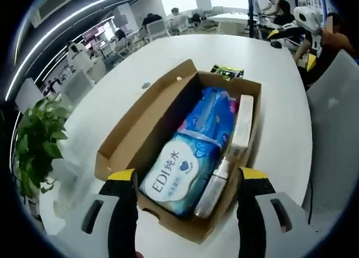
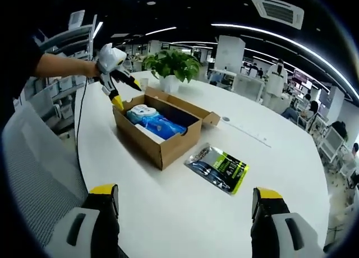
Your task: Operate the shoe box by opening the lid, removing the specified soft item, and placing it in the target area until the item is outside and the box remains undamaged.
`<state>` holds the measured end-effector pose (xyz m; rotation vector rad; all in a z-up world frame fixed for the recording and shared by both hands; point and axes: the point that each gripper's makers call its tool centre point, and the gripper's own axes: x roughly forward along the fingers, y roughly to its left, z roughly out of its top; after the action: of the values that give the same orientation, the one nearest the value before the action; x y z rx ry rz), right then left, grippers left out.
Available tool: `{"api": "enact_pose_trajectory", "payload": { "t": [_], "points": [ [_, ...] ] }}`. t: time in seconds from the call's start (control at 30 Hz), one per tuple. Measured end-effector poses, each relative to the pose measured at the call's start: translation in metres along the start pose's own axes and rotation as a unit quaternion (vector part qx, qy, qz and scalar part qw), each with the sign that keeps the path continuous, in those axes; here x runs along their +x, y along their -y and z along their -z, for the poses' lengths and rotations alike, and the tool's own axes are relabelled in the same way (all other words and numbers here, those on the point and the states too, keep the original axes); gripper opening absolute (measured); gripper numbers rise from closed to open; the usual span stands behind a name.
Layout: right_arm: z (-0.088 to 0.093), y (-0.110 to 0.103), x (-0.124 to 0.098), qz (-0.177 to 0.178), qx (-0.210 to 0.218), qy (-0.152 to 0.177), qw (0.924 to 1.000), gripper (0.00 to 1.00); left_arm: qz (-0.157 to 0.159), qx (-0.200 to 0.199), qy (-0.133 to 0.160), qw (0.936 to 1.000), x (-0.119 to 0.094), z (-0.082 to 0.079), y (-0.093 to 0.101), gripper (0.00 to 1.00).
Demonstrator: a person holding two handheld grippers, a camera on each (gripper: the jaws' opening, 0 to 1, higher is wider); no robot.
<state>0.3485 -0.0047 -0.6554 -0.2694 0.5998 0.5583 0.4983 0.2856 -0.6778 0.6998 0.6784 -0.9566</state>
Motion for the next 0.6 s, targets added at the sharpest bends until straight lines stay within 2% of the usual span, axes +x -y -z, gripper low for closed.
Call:
{"api": "enact_pose_trajectory", "payload": {
  "t": [0.07,0.23,0.4,0.6],
  "points": [
    [0.0,-0.001,-0.003,0.003,0.001,0.002,1.0,0.99,0.002,0.004,-0.004,1.0,0.003,0.0,-0.001,0.7],
    [0.001,-0.005,-0.011,0.013,0.003,0.001,0.9999,0.99,0.01,0.033,-0.035,0.9988,0.013,0.006,-0.005,0.68],
    [0.0,-0.019,-0.02,0.009,0.015,0.01,0.9998,0.99,0.02,0.05,-0.06,0.9967,0.021,0.012,-0.009,0.65],
    [0.003,-0.025,-0.031,0.016,0.031,0.012,0.9993,0.99,0.032,0.063,-0.07,0.995,0.026,0.012,-0.012,0.64]
  ]
}}
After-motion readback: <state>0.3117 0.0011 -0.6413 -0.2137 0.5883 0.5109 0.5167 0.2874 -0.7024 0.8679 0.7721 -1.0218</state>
